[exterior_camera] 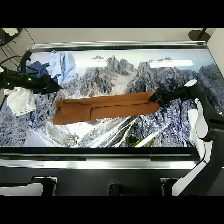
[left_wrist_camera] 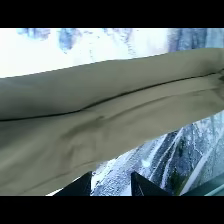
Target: Fold the shirts.
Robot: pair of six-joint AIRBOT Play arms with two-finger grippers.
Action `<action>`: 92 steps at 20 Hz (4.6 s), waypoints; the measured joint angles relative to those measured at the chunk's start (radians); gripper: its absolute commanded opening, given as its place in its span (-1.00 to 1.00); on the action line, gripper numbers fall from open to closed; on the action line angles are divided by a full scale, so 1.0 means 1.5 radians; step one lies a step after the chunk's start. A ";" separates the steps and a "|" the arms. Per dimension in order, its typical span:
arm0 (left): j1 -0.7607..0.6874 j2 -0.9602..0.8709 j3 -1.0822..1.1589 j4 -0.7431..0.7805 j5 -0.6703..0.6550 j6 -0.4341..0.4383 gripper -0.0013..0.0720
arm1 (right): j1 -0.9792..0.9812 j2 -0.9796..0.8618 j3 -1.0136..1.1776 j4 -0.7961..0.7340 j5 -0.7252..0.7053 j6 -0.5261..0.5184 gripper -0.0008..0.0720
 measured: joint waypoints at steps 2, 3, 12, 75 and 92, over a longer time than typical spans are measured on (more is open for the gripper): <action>-0.021 0.005 0.000 -0.011 0.004 0.005 -0.07 | 0.020 -0.002 -0.001 -0.035 0.015 0.008 -0.85; -0.031 0.006 0.000 -0.013 0.005 0.007 -0.08 | 0.029 0.000 0.000 -0.049 0.014 0.007 -0.85; -0.218 -0.024 -0.092 -0.023 0.172 -0.005 -0.88 | 0.070 0.165 -0.002 -0.091 0.075 0.009 -0.86; 0.154 0.330 -0.129 -0.076 0.204 0.101 -0.88 | 0.236 0.267 -0.358 -0.024 -0.070 0.142 0.02; 0.144 0.330 -0.129 -0.076 0.204 0.109 -0.88 | -0.083 0.467 -0.175 -0.100 -0.008 0.151 -0.86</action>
